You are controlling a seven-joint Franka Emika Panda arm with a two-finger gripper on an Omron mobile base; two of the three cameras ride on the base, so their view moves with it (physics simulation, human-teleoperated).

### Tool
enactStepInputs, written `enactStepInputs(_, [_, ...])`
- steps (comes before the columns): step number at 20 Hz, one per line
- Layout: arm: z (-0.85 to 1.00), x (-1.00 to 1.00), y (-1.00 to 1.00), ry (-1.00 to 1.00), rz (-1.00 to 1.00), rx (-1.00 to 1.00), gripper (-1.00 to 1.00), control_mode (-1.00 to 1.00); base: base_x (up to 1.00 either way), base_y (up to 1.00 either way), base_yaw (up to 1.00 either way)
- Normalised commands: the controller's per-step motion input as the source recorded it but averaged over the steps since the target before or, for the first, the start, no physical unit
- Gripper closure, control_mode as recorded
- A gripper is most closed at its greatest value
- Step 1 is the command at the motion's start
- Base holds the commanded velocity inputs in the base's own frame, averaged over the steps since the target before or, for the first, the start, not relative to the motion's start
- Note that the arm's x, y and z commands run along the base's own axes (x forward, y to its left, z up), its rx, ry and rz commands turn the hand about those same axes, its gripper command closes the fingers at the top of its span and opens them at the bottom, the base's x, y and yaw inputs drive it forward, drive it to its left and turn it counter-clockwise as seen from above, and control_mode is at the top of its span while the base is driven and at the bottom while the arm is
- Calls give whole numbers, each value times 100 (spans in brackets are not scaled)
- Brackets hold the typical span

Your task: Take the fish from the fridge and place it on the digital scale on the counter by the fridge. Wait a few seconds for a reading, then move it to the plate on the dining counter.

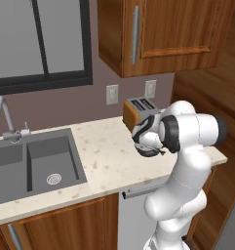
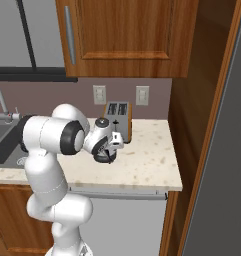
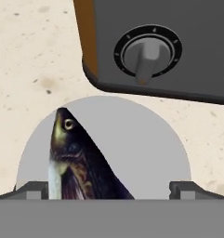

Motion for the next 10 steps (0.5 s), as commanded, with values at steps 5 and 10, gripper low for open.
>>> enactStepInputs(5, [-20, 2, 0, 0, 0, 0, 100, -100, 0, 0, 0])
enactStepInputs(10, [-4, -18, 0, -2, -1, 0, 100, -100, 0, 0, 0])
